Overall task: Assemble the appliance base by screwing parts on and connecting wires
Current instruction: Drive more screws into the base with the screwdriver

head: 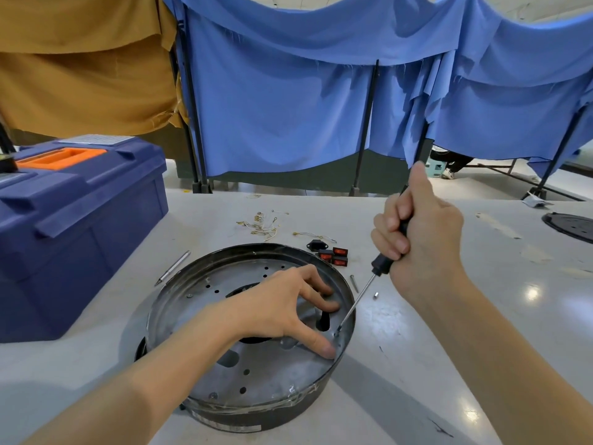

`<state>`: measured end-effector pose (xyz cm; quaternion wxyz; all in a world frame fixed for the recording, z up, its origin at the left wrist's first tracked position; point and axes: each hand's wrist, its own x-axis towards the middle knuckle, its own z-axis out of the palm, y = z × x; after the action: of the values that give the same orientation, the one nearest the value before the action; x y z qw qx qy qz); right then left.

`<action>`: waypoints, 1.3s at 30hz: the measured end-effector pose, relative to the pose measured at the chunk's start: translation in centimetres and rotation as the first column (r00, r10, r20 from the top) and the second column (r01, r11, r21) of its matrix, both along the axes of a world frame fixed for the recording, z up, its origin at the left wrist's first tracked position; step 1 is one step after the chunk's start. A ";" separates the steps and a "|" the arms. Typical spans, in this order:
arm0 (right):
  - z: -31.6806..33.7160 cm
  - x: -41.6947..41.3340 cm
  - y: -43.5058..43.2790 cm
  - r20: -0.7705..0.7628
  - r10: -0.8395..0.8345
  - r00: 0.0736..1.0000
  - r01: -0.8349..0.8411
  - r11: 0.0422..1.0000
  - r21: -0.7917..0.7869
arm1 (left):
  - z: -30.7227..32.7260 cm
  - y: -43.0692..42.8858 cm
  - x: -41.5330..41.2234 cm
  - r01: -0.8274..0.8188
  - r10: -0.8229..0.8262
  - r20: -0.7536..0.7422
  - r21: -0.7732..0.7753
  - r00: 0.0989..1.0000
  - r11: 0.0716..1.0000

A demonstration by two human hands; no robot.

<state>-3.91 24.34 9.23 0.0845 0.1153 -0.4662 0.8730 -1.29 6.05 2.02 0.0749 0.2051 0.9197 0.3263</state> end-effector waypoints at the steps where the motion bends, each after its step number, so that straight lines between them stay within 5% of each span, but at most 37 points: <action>1: -0.2 0.0 -0.2 0.017 -0.002 1.000 0.002 1.000 0.011 | -0.1 0.0 0.0 0.000 0.000 -0.003 0.001 1.000 1.000; 22: -0.8 -0.2 -0.6 -0.004 -0.015 1.000 0.015 0.997 0.073 | -0.2 -0.1 0.1 -0.023 0.022 0.009 0.031 1.000 0.999; 26: -0.5 0.2 -0.3 -0.053 0.238 0.970 -0.233 0.968 0.091 | 0.0 0.0 0.1 0.001 -0.001 -0.023 -0.001 1.000 1.000; 31: -0.1 0.5 -0.2 -0.072 0.582 0.810 -0.548 0.795 0.261 | -0.1 0.0 0.1 0.000 0.000 -0.024 0.015 1.000 1.000; 35: 0.4 -0.1 1.0 -0.111 0.678 0.727 -0.570 0.686 0.452 | -0.2 -0.1 0.0 0.011 -0.012 -0.028 -0.011 1.000 1.000; 39: 0.8 -0.5 2.4 -0.166 0.640 0.751 -0.470 0.693 0.546 | 0.0 -0.1 0.0 0.012 -0.012 -0.015 -0.021 1.000 1.000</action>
<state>-4.40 26.76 10.03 -0.1382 0.4203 -0.5832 0.6813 -1.24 5.98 2.04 0.0720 0.2122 0.9224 0.3146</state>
